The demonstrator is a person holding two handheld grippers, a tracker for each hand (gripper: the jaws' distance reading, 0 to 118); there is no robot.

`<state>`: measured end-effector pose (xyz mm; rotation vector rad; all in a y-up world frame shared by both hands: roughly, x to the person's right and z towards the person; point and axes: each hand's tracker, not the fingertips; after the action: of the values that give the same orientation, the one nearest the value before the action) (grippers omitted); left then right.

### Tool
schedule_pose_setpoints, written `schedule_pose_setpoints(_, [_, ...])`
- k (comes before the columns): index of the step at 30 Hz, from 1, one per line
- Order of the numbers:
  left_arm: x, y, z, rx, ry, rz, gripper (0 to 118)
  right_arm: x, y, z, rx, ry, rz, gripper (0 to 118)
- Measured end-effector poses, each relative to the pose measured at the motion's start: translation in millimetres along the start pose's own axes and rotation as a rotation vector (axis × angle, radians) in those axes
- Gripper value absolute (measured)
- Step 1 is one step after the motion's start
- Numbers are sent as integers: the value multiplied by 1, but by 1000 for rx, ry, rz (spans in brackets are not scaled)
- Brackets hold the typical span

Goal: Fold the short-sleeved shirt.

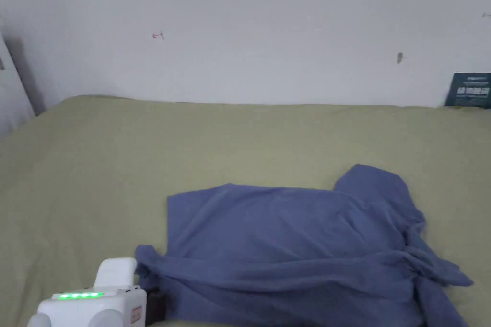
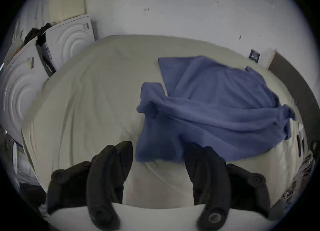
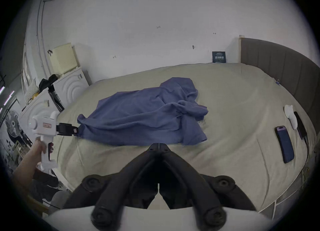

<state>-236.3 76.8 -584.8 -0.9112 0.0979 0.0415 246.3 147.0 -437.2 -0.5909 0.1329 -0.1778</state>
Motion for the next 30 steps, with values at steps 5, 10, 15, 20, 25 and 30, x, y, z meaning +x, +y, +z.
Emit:
schedule_pose_setpoints(5, [-2,2,-18,-22,-14,56,63,25,4,-36,-132,-44,-45,59])
schedule_pose_setpoints(10, [4,-5,3,64,-70,59,4,40,7,-90,-193,-160,43,91])
schedule_pose_setpoints(15, [-1,-3,1,57,-92,42,4,62,13,-135,-182,-147,-3,91])
schedule_pose_setpoints(20, [-6,-3,-1,44,-108,62,4,75,10,-165,-259,-148,31,68])
schedule_pose_setpoints(25, [-8,-1,-7,32,-121,59,4,81,6,-141,-172,-82,-73,18])
schedule_pose_setpoints(30, [-17,0,-4,32,-154,67,4,88,7,-128,-173,-39,-138,18])
